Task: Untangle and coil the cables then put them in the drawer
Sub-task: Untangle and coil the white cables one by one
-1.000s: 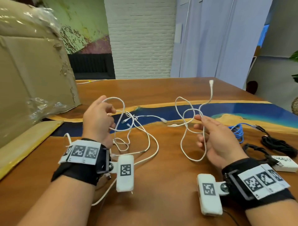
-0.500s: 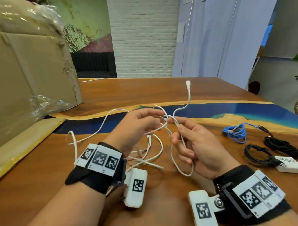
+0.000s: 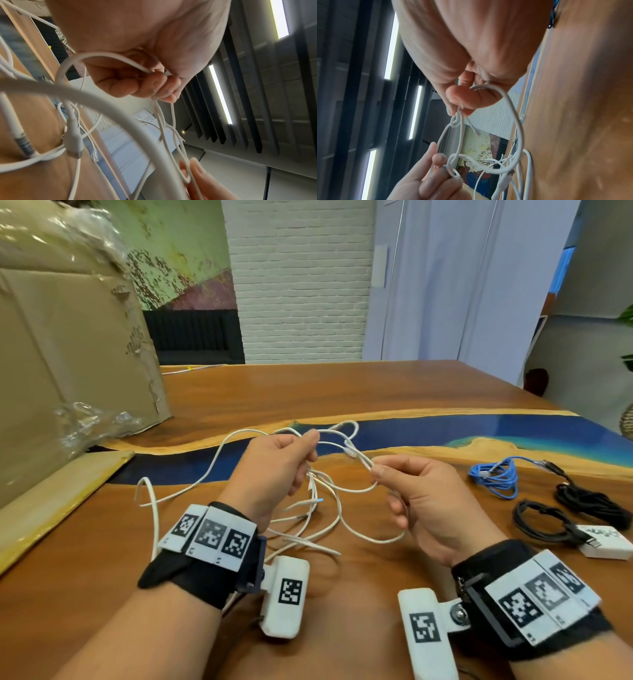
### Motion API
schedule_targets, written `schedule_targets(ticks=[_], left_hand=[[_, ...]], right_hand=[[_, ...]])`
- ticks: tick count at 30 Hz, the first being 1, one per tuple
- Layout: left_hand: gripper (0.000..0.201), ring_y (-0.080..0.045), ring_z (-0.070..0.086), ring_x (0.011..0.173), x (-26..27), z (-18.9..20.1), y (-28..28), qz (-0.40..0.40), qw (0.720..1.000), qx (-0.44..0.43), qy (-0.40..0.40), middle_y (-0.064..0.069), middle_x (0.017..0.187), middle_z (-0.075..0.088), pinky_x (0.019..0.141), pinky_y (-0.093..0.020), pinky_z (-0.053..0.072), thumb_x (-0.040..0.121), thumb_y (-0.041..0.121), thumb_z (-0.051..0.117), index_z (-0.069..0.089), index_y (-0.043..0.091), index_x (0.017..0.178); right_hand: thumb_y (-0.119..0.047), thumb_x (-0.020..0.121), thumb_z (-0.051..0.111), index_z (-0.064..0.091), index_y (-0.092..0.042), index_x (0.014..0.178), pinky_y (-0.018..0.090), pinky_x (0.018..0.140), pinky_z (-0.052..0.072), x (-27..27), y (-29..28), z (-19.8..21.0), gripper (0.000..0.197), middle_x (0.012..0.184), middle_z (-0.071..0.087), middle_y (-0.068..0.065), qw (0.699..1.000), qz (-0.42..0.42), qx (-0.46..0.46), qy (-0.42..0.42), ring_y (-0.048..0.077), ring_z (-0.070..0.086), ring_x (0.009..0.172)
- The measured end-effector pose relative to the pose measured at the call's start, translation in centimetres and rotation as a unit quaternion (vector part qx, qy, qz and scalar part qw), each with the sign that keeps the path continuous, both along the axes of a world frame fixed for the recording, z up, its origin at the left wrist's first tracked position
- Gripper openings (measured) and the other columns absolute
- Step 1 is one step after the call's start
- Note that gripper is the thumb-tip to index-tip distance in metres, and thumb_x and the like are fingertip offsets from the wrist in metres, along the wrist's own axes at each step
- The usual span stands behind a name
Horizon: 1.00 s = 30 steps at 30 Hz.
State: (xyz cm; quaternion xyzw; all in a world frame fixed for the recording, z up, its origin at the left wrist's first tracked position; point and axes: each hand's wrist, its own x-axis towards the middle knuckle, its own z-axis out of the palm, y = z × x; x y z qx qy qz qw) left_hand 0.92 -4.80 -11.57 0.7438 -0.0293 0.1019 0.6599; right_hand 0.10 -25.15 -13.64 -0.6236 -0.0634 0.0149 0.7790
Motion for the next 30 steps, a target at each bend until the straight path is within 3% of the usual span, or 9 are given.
schedule_targets(ticks=[3,8,12,14,16,19,22,26,30], left_hand=[[0.046,-0.016,0.033,0.044,0.2,0.1,0.2,0.026,1.000,-0.010,0.001,-0.002,0.046,0.040,0.045,-0.025,0.031,0.102,0.039,0.057,0.060,0.011,0.065],[0.045,-0.013,0.044,0.047,0.3,0.3,0.2,0.078,0.996,-0.048,-0.016,0.000,0.050,0.049,0.053,-0.029,0.040,0.106,0.038,0.049,0.063,0.012,0.072],[0.044,-0.016,0.062,0.068,0.5,0.4,0.6,0.103,0.994,-0.027,-0.018,0.005,0.061,0.063,0.065,-0.035,0.050,0.102,0.044,0.053,0.069,0.018,0.070],[0.043,-0.019,0.069,0.076,0.5,0.2,0.4,0.098,0.994,-0.039,-0.011,0.000,0.071,0.068,0.064,-0.034,0.052,0.102,0.043,0.054,0.068,0.017,0.071],[0.043,-0.020,0.073,0.073,0.5,0.3,0.2,0.089,0.994,-0.058,-0.003,-0.006,0.076,0.070,0.061,-0.032,0.051,0.105,0.040,0.049,0.064,0.013,0.074],[0.043,-0.020,0.069,0.061,0.4,0.5,0.5,0.077,0.996,-0.054,-0.001,-0.005,0.066,0.066,0.055,-0.028,0.049,0.107,0.038,0.045,0.061,0.011,0.077],[0.043,-0.020,0.065,0.059,0.3,0.6,0.6,0.064,0.996,-0.066,-0.003,-0.005,0.064,0.063,0.054,-0.029,0.048,0.106,0.039,0.047,0.061,0.012,0.076],[0.042,-0.019,0.062,0.054,0.3,0.4,0.2,0.058,0.996,-0.064,-0.020,-0.008,0.063,0.061,0.053,-0.029,0.047,0.105,0.036,0.050,0.061,0.010,0.075],[0.039,-0.015,0.044,0.046,0.2,0.3,0.1,0.044,0.999,-0.010,-0.011,0.000,0.050,0.047,0.057,-0.031,0.040,0.100,0.036,0.060,0.065,0.006,0.075]], right_hand=[[-0.006,0.093,0.068,0.071,-0.007,0.093,0.023,0.037,0.041,0.1,-0.4,0.3,0.003,0.074,0.065,0.005,1.000,0.002,0.001,-0.001,0.013,0.053,0.050],[-0.011,0.105,0.050,0.062,-0.009,0.106,0.028,0.052,0.058,0.2,-0.2,0.7,0.012,0.084,0.071,0.008,0.991,0.038,0.122,0.039,0.016,0.069,0.065],[0.002,0.096,0.053,0.063,-0.014,0.113,0.025,0.043,0.045,0.1,-0.4,0.9,0.025,0.080,0.063,0.002,0.984,0.052,0.170,0.022,0.012,0.050,0.047],[0.003,0.085,0.053,0.062,-0.017,0.128,0.025,0.044,0.039,0.0,-0.8,1.0,0.048,0.084,0.062,0.000,0.977,0.083,0.196,0.012,0.012,0.044,0.048],[0.002,0.085,0.048,0.062,-0.016,0.131,0.025,0.045,0.040,0.1,-1.0,1.0,0.052,0.084,0.060,0.001,0.973,0.095,0.212,0.017,0.012,0.044,0.050],[-0.008,0.092,0.058,0.065,-0.014,0.127,0.025,0.044,0.044,0.2,-0.7,1.0,0.037,0.088,0.067,0.007,0.985,0.080,0.149,0.026,0.013,0.049,0.050],[-0.013,0.080,0.073,0.066,-0.017,0.127,0.026,0.045,0.047,0.4,-0.6,0.5,0.048,0.096,0.072,0.013,0.992,0.092,0.083,0.039,0.013,0.052,0.051],[-0.002,0.091,0.067,0.069,-0.015,0.121,0.025,0.041,0.041,0.7,-0.9,0.1,0.033,0.071,0.056,0.006,0.998,0.046,0.032,0.036,0.010,0.039,0.043],[-0.002,0.098,0.058,0.071,-0.011,0.113,0.022,0.038,0.033,1.3,-2.1,1.0,0.022,0.056,0.041,-0.003,0.994,-0.021,0.103,0.031,0.008,0.027,0.038]])
